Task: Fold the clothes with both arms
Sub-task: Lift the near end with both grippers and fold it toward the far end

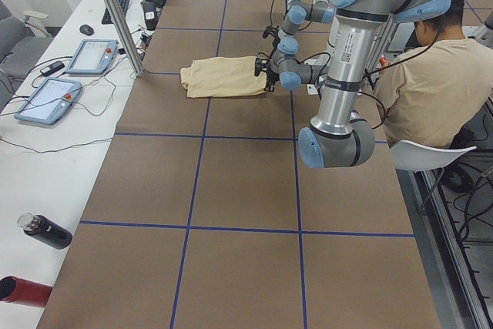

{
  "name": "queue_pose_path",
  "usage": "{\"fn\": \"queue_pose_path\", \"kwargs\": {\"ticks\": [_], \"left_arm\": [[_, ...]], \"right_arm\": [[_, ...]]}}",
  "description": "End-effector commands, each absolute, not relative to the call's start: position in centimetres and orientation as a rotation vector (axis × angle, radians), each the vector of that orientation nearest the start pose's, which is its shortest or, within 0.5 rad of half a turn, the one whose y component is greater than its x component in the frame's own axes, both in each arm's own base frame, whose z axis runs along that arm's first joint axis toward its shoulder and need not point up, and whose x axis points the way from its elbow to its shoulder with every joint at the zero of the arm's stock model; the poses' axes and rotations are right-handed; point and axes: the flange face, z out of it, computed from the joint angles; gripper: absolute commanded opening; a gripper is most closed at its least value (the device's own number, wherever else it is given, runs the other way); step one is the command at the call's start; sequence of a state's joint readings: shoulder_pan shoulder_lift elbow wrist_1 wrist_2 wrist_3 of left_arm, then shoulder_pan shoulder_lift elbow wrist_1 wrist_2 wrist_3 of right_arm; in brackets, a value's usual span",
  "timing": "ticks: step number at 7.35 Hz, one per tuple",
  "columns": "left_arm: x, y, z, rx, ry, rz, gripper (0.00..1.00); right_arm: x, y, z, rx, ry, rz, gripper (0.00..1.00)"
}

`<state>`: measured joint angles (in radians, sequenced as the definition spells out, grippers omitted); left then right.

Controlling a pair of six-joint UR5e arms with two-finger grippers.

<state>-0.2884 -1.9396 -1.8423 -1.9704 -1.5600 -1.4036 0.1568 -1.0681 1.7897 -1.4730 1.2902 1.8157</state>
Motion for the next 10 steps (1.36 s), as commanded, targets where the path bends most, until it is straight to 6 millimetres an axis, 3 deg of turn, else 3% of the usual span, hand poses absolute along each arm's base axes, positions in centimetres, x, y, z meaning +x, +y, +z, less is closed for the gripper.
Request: {"fn": "queue_pose_path", "kwargs": {"ticks": [1, 2, 3, 5, 6, 8, 9, 10], "left_arm": [[54.1, -30.1, 28.9, 0.245, 1.012, -0.116, 0.00], [54.1, -30.1, 28.9, 0.245, 1.012, -0.116, 0.00], [54.1, -30.1, 28.8, 0.245, 1.013, -0.116, 0.00], [54.1, -30.1, 28.5, 0.246, 1.019, -0.116, 0.00], [53.5, -30.0, 27.6, 0.252, 1.038, -0.113, 0.00], [51.4, -29.4, 25.3, 0.261, 1.089, -0.113, 0.00], [50.1, -28.4, 24.1, 0.244, 1.114, -0.098, 0.00], [48.3, -27.2, 22.1, 0.197, 1.135, -0.135, 0.00]], "right_arm": [[-60.5, -25.8, 26.8, 0.231, -0.831, 0.490, 0.11], [-60.5, -25.8, 26.8, 0.231, -0.833, 0.492, 0.08], [-60.5, -25.8, 26.9, 0.232, -0.830, 0.490, 0.00], [-59.8, -26.6, 26.4, 0.245, -0.841, 0.489, 0.00], [-59.0, -27.0, 25.5, 0.255, -0.859, 0.474, 0.00], [-55.3, -26.7, 24.1, 0.271, -0.906, 0.429, 0.00], [-54.0, -24.0, 23.6, 0.255, -0.937, 0.397, 0.00], [-51.8, -20.1, 22.3, 0.237, -0.976, 0.346, 0.00]]}}
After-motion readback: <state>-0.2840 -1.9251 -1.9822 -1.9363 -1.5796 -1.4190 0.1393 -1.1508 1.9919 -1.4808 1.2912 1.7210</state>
